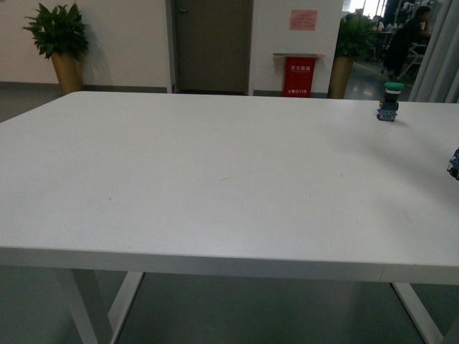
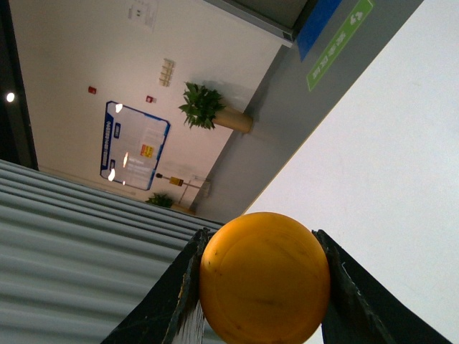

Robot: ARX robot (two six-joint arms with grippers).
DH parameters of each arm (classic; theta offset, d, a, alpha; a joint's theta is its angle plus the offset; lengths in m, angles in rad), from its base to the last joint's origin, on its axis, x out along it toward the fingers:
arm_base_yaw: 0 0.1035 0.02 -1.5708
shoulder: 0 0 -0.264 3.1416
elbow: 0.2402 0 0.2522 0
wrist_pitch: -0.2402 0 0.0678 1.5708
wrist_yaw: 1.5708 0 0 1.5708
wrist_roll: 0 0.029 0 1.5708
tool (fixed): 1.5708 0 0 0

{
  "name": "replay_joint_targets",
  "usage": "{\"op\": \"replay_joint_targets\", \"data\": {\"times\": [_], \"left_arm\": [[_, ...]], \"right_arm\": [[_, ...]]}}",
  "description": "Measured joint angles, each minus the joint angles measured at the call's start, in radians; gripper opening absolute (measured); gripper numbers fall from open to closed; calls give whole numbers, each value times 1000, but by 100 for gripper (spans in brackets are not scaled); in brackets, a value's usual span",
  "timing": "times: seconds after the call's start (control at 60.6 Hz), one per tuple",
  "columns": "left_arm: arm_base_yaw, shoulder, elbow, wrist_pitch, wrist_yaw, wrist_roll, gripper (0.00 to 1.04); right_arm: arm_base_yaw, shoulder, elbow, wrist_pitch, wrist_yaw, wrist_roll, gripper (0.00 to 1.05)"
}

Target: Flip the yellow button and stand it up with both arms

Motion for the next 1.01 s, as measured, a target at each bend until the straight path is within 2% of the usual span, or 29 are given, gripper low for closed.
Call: {"op": "replay_joint_targets", "data": {"times": [0.066, 0.396, 0.578, 0.627, 0.71, 0.842, 0.891, 1.007], "left_arm": [[0, -54, 0, -39, -1, 0, 4], [0, -71, 0, -44, -1, -1, 5], [0, -71, 0, -44, -1, -1, 34], [0, -71, 0, -44, -1, -1, 47], [0, -72, 0, -44, -1, -1, 68], [0, -71, 0, -44, -1, -1, 100], [0, -71, 0, -44, -1, -1, 99], [0, -71, 0, -44, -1, -1, 99]], "right_arm": [[-1, 0, 0, -1, 0, 0, 36], [-2, -5, 5, -6, 0, -5, 36], [-2, -5, 14, -39, 16, -33, 36], [-1, -2, 37, -80, 38, -72, 36], [-1, 27, 117, -192, 107, -214, 36], [-13, 174, 348, -415, 269, -589, 36], [-23, 235, 439, -480, 295, -703, 36], [-48, 351, 628, -612, 329, -851, 36]]}}
